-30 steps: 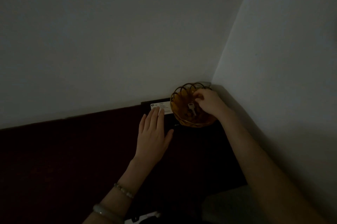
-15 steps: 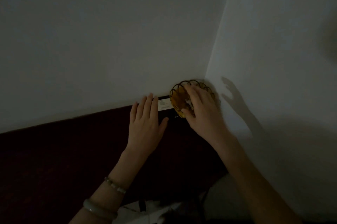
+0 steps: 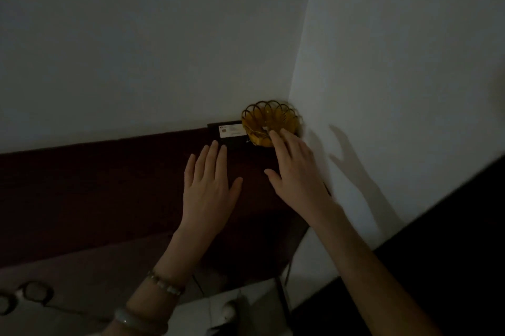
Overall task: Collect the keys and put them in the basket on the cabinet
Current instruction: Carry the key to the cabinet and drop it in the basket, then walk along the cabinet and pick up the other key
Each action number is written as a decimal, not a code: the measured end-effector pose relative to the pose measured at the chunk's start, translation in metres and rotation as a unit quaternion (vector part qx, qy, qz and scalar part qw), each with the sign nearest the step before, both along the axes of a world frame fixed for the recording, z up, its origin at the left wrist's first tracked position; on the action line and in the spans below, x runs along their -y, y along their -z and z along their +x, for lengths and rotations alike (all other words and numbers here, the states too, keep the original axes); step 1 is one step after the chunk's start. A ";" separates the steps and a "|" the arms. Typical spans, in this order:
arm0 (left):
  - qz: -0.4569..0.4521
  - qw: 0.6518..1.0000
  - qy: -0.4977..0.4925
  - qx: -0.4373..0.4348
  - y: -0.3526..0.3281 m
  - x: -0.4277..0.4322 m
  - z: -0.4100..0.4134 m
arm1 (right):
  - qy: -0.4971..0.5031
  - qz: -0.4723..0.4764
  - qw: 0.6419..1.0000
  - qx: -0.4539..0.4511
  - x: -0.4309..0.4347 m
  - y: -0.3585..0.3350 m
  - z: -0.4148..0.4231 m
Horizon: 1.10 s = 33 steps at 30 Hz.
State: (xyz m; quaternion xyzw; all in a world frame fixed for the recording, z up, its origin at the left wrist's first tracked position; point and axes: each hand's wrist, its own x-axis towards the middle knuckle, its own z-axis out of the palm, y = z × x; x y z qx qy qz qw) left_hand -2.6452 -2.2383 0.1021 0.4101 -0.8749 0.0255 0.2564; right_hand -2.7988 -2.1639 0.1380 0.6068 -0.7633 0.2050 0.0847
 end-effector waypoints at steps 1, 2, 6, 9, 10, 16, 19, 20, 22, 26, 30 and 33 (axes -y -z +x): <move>0.003 1.000 0.000 0.000 0.002 -0.019 0.002 | -0.003 -0.001 1.000 -0.001 -0.016 0.001 0.003; 0.007 1.000 0.000 0.000 0.003 -0.038 0.005 | -0.006 0.002 1.000 -0.002 -0.032 0.002 0.006; 0.010 1.000 -0.012 0.000 0.002 -0.108 0.020 | -0.026 0.014 1.000 -0.002 -0.097 0.007 0.022; 0.018 1.000 -0.026 -0.006 -0.002 -0.157 0.039 | -0.041 0.016 0.999 -0.001 -0.144 0.006 0.038; 0.019 0.999 -0.029 -0.006 -0.003 -0.172 0.046 | -0.046 0.014 0.999 0.000 -0.158 0.004 0.043; 0.018 0.999 -0.051 0.001 -0.015 -0.243 0.079 | -0.075 0.018 0.997 0.008 -0.220 -0.005 0.069; 0.016 0.998 -0.057 0.005 -0.019 -0.268 0.095 | -0.076 0.017 0.997 0.010 -0.245 -0.009 0.083; 0.015 0.998 -0.058 0.006 -0.020 -0.276 0.101 | -0.075 0.017 0.997 0.012 -0.253 -0.009 0.087; 0.011 0.998 -0.061 0.002 -0.022 -0.292 0.113 | -0.072 0.016 0.997 0.015 -0.270 -0.011 0.097; 0.013 0.998 -0.067 -0.007 -0.022 -0.328 0.140 | -0.065 0.002 0.998 0.018 -0.306 -0.015 0.121; 0.007 0.998 -0.063 -0.012 -0.019 -0.375 0.177 | -0.062 -0.003 0.998 0.024 -0.351 -0.014 0.155; 0.006 0.998 -0.063 -0.009 -0.019 -0.413 0.210 | -0.056 0.000 0.998 0.029 -0.387 -0.013 0.184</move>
